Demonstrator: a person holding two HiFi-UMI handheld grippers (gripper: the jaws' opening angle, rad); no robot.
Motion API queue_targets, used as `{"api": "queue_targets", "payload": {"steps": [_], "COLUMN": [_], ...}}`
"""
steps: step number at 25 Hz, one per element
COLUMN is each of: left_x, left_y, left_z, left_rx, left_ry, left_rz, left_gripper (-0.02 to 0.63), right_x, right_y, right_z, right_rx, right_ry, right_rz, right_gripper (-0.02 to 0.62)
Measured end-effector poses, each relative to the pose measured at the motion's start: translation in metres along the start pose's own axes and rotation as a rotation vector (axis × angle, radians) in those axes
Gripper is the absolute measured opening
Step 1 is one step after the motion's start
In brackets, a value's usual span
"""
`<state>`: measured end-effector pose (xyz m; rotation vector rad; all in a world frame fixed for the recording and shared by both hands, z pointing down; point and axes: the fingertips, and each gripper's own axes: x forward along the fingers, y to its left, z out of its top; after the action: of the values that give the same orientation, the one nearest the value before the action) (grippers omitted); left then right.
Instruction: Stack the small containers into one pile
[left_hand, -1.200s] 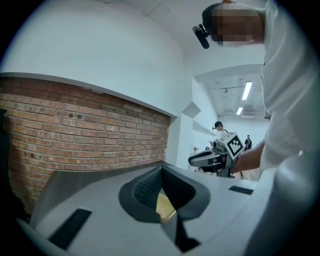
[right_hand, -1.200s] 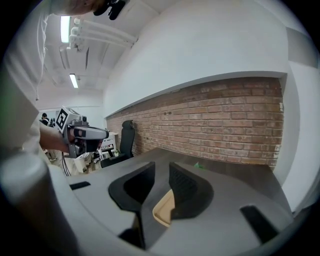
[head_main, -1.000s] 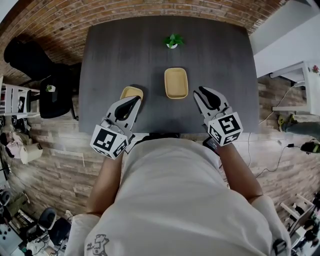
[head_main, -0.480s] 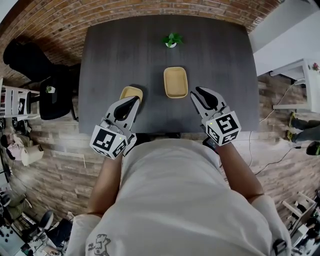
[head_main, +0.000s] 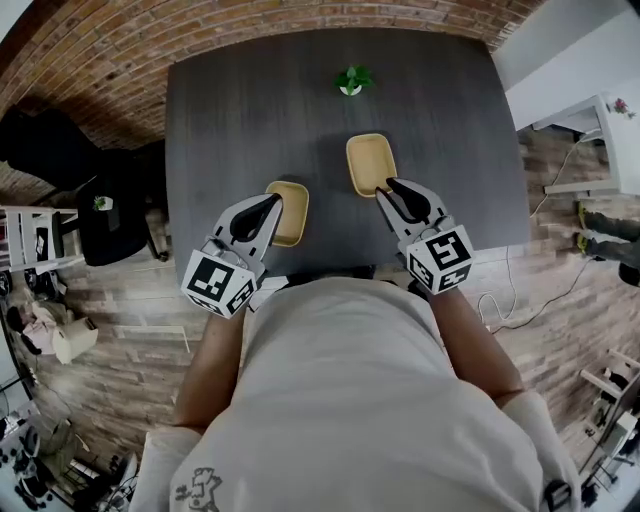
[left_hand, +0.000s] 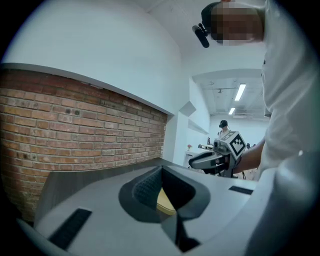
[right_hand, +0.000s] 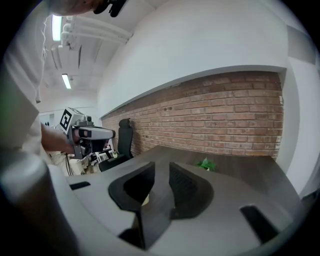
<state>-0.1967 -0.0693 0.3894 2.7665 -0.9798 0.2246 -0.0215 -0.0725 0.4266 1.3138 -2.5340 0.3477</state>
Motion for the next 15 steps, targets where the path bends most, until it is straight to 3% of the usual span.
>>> {"api": "queue_targets", "payload": {"steps": [15], "left_x": [-0.038], "left_y": [0.06], "left_z": [-0.023], "left_rx": [0.0], "left_ry": [0.048], "left_rz": [-0.184], "left_gripper": [0.011], "right_x": [0.058], "right_y": [0.071], "right_z": [-0.028], "right_rx": [0.121], "right_ry": [0.086], "right_rz": [-0.134], "right_gripper": [0.1]}}
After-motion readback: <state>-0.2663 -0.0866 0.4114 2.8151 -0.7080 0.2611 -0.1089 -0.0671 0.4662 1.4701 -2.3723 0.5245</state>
